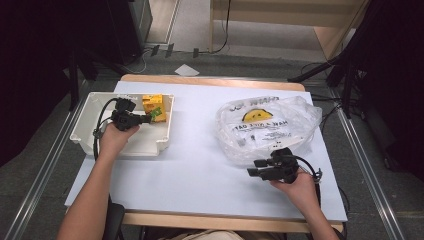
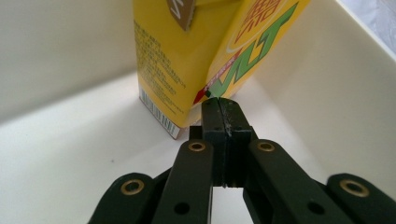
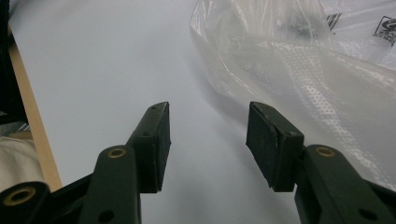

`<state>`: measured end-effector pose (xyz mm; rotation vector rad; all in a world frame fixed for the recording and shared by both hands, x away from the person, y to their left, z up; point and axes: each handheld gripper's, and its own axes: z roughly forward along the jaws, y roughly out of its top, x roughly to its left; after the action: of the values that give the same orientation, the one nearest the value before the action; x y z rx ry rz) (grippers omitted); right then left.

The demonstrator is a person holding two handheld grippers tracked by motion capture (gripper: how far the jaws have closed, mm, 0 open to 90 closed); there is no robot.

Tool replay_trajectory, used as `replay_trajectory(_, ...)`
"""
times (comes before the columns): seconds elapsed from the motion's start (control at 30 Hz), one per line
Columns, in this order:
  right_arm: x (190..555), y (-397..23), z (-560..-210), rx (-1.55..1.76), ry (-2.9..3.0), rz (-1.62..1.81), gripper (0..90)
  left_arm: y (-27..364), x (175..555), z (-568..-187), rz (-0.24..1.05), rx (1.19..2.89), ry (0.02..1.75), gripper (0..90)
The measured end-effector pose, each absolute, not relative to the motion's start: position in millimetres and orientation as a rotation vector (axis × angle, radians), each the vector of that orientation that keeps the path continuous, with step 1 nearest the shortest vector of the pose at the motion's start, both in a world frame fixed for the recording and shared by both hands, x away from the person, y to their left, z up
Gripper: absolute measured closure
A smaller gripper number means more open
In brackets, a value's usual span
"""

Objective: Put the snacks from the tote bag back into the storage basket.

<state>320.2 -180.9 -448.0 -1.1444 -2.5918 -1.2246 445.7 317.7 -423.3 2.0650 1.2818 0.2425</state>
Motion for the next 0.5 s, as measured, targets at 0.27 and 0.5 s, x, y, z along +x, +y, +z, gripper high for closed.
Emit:
replay_trajectory(0.27,320.1,-181.0,-447.9,-1.145,-2.591,-1.226,50.6,319.7,449.1,-423.2,0.241,2.055,1.295,90.0)
replay_trajectory(0.5,320.2,-181.1,-448.1,-1.145,-2.590,-1.226,50.6,320.4,450.2,-423.3,0.248,2.051,1.300,90.0)
